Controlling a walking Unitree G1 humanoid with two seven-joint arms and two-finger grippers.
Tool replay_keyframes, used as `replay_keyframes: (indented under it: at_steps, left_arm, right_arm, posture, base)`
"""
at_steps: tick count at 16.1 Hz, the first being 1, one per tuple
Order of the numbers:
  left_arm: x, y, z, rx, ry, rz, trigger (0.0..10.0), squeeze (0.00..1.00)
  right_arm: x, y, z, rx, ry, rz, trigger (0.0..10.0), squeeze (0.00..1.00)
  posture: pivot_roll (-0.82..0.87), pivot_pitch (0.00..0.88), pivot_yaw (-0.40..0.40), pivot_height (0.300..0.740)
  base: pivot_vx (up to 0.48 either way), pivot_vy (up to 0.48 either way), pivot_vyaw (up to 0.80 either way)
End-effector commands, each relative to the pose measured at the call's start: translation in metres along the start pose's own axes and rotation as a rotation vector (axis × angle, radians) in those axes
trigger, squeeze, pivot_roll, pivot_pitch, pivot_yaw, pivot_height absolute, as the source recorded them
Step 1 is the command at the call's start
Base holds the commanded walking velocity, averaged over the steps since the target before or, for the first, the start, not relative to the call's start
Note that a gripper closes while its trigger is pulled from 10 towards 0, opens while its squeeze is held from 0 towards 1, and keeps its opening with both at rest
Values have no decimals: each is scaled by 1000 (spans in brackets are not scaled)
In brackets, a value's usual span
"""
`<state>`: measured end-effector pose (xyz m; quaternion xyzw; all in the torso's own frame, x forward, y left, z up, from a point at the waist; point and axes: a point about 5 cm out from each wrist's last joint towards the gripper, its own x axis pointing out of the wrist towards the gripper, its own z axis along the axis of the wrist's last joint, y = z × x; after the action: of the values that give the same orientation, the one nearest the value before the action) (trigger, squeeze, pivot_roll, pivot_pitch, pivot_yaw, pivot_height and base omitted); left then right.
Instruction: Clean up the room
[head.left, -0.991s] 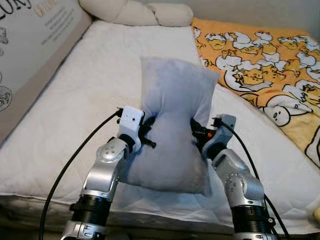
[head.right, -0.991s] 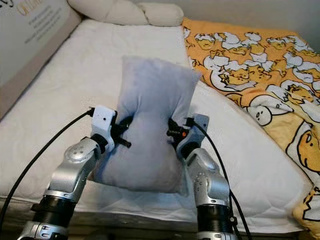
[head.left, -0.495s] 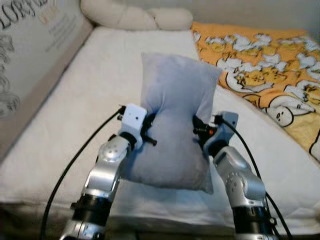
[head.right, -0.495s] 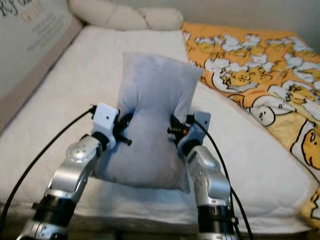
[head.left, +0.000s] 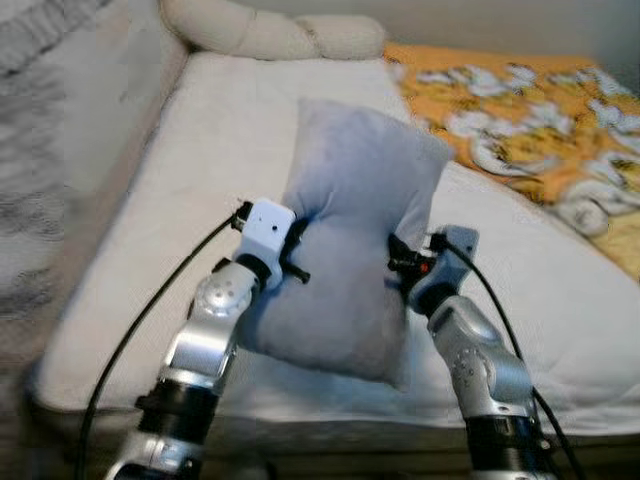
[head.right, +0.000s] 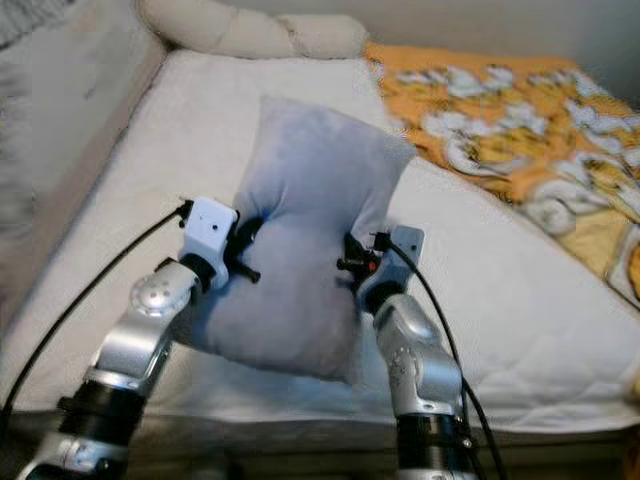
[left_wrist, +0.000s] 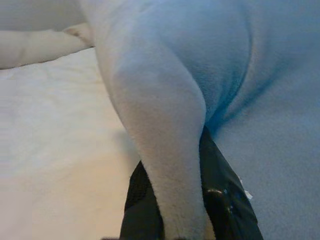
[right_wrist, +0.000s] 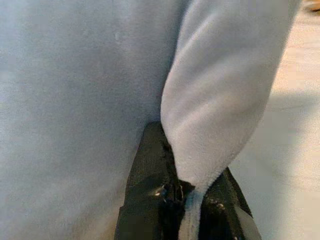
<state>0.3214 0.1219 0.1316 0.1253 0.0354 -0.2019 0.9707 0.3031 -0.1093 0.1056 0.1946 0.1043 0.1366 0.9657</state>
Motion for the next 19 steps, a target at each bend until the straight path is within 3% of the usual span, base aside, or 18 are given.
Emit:
replay_keyframes:
  at_steps: [1,4,9,14,19]
  left_arm:
    - [6,2,15,17,-50,12,10000,0]
    - [8,5,14,43,-34,0,10000,0]
    - [13,8,17,41,-39,-2,10000,0]
    - [16,5,22,27,-62,-19,10000,0]
    - [18,15,24,16,-62,18,10000,0]
  right_arm:
    - [0,-3,7,9,-37,-17,10000,0]
    - [0,-9,7,14,-42,-48,10000,0]
    - [5,-5,5,25,-35,-50,10000,0]
    - [6,-12,8,49,-31,-75,10000,0]
    - [14,-8,8,17,-4,-36,10000,0]
  posture:
    - [147,0,-57,740]
    - [143,0,-31,740]
    - [137,0,-21,740]
    - [140,0,-32,740]
    - [148,0,-42,740]
  base:
    - [0,409,0]
    - [0,411,0]
    - [0,391,0]
    - [0,0,0]
    - [103,0,0]
